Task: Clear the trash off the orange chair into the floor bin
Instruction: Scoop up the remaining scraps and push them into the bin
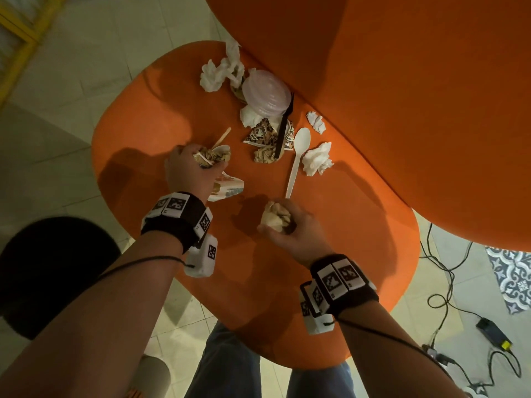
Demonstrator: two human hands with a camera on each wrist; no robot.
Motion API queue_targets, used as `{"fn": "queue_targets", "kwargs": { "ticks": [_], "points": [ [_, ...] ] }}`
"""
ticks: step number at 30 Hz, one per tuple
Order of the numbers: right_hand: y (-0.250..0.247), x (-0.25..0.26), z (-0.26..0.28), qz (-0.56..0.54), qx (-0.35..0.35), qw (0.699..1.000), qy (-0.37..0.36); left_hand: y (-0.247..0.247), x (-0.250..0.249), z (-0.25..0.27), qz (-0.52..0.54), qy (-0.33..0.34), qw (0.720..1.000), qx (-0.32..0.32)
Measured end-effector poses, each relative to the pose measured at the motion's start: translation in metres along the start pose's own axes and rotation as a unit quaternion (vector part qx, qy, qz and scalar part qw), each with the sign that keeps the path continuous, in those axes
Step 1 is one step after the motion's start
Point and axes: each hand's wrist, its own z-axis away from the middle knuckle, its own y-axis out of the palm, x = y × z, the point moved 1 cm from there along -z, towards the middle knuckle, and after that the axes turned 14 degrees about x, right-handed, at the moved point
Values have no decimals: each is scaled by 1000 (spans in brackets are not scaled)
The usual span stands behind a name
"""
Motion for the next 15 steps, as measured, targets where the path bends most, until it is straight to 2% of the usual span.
{"fn": "queue_targets", "kwargs": {
  "ticks": [4, 7, 9, 10, 12, 15],
  "points": [
    [-18, 8, -15, 29, -174, 984, 0, 0, 0, 0, 2, -8, 1000, 1],
    [-42, 13, -42, 28, -295, 955, 26, 0, 0, 0, -1, -10, 1000, 4],
    [-51, 14, -63, 74, -354, 931, 47, -1, 0, -1, -8, -8, 1000, 10],
    [-53, 14, -72, 103, -354, 927, 73, -2, 1, -1, -12, -5, 1000, 13],
    [-55, 13, -84, 142, -288, 936, 146, -2, 1, -2, -16, 1, 1000, 16],
    [-60, 9, -90, 165, -240, 941, 174, -2, 2, -2, -17, 4, 1000, 16]
  ]
}}
